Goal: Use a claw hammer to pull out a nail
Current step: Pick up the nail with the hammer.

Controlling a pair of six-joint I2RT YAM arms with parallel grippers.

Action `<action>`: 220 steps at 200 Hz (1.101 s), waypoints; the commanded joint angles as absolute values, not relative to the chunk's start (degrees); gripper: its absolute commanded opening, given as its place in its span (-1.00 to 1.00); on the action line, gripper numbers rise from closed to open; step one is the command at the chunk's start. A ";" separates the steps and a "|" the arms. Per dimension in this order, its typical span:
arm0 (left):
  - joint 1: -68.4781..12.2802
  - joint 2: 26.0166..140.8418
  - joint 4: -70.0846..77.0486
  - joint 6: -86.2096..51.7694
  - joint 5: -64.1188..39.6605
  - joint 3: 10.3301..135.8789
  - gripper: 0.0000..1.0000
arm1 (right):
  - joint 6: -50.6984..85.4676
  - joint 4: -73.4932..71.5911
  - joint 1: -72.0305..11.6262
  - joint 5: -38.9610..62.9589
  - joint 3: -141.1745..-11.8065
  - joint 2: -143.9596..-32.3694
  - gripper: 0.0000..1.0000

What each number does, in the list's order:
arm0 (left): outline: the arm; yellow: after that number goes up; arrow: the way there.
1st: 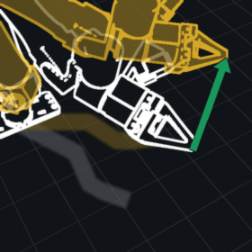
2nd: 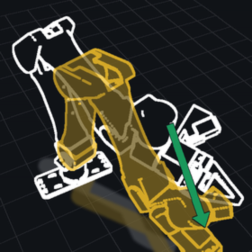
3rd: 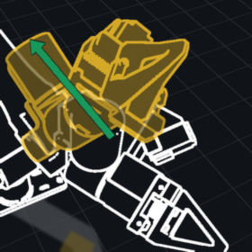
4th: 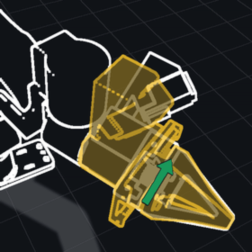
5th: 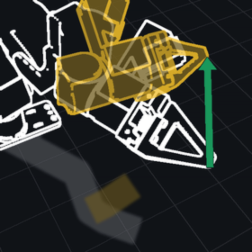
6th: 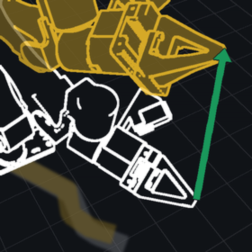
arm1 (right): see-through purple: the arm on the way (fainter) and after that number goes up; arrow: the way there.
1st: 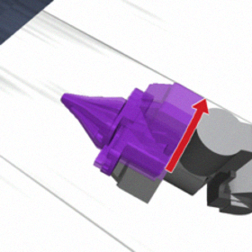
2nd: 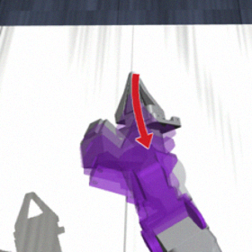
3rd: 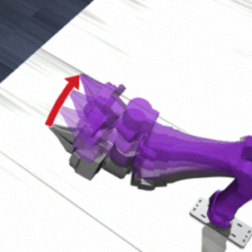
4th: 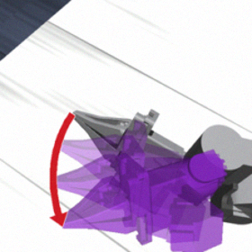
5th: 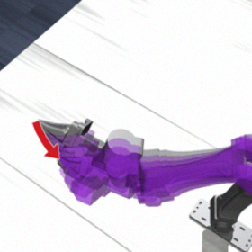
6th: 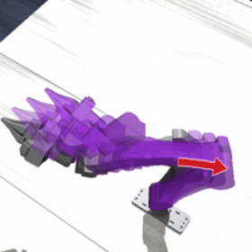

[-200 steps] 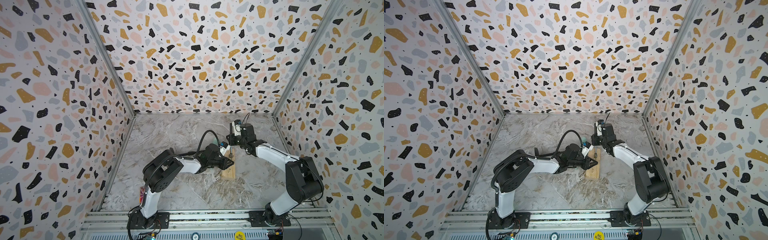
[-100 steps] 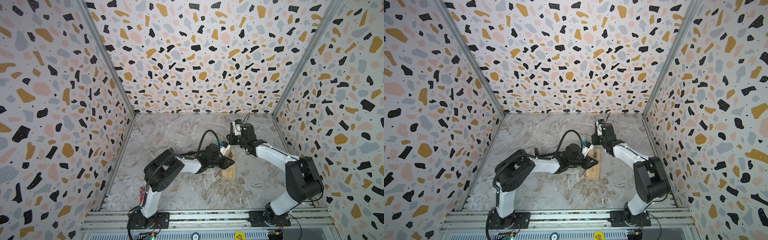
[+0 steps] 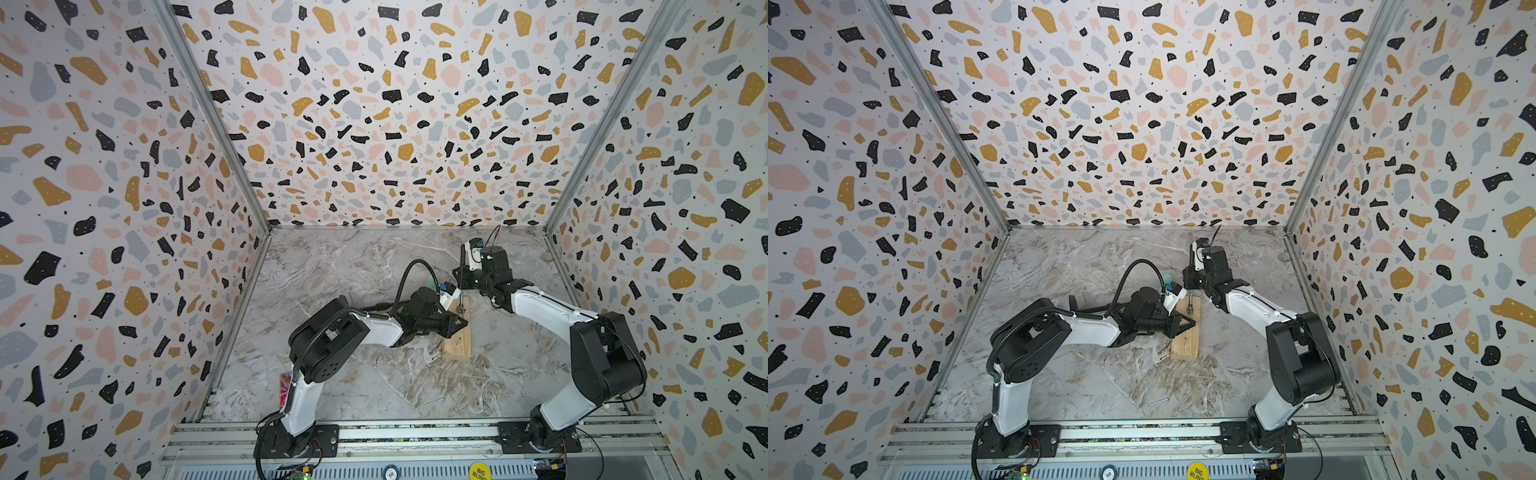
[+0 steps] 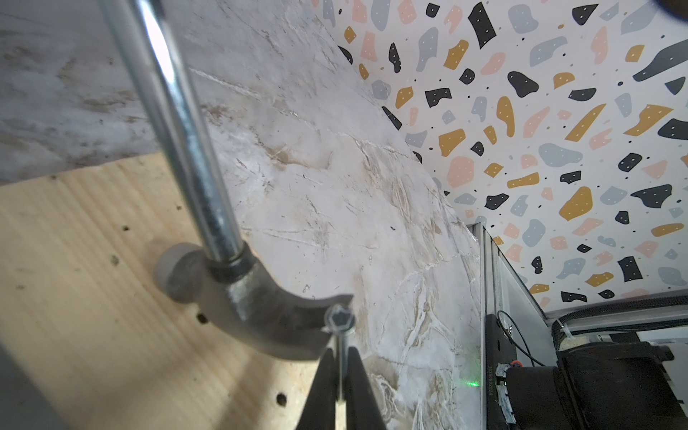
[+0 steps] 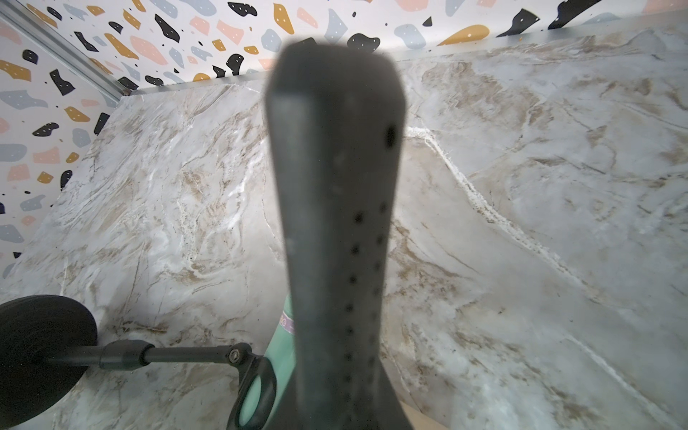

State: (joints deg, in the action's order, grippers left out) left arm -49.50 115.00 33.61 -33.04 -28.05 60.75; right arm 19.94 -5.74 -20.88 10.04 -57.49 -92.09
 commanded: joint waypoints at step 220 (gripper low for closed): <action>-49.30 87.06 -10.16 -14.11 -14.79 50.07 -0.97 | 19.44 -5.84 -21.75 12.57 -59.24 -93.52 -1.00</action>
